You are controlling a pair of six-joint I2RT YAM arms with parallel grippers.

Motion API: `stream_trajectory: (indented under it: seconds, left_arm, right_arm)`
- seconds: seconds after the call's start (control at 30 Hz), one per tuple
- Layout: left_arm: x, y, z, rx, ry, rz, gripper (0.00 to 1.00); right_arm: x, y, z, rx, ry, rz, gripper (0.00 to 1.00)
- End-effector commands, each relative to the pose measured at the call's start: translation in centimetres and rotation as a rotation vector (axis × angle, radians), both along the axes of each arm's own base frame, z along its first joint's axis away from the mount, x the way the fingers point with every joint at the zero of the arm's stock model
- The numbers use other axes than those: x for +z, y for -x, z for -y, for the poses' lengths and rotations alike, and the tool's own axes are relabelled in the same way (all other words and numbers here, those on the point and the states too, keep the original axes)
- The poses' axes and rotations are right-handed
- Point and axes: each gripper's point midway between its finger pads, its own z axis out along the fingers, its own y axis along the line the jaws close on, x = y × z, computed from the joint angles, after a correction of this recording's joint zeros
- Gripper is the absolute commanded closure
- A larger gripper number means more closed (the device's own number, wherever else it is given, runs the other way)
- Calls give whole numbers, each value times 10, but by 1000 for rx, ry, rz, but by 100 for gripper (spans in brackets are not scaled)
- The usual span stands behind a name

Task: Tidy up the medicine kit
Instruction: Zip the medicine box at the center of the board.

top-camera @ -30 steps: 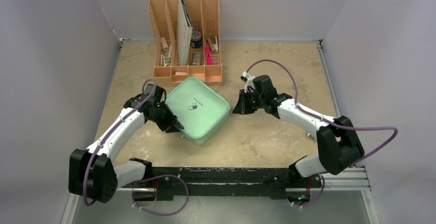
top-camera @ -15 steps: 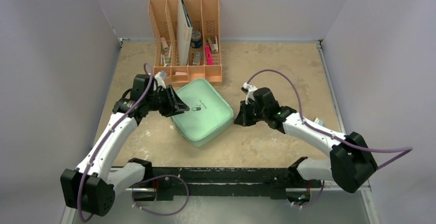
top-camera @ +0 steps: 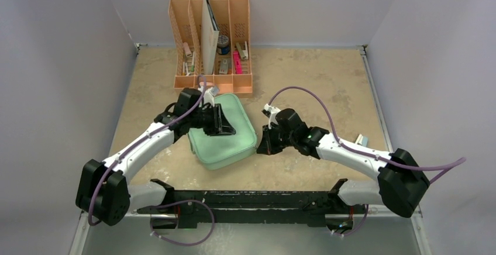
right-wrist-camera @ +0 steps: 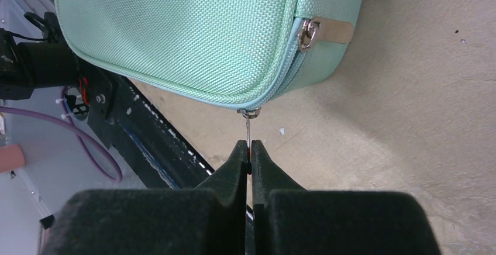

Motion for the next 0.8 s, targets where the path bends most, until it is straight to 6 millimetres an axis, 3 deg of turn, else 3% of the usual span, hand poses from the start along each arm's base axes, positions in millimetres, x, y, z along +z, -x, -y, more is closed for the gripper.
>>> stream_trajectory:
  seconds: [0.0, 0.2, 0.37, 0.47, 0.77]
  left_arm:
    - [-26, -1, -1, 9, -22, -4, 78]
    - [-54, 19, -16, 31, -77, -57, 79]
    - [-97, 40, -49, 94, -243, -111, 81]
    - [-118, 55, -60, 109, -290, -176, 82]
    - [-131, 57, -71, 141, -368, -224, 84]
  right_arm:
    - [-3, -2, 7, -21, 45, 9, 100]
    - [-14, -3, 14, -51, 94, -8, 100]
    - [-29, -17, 22, -91, 131, 7, 100]
    - [-36, -23, 26, -113, 153, 31, 100]
    - [-8, -55, 49, -203, 176, 168, 100]
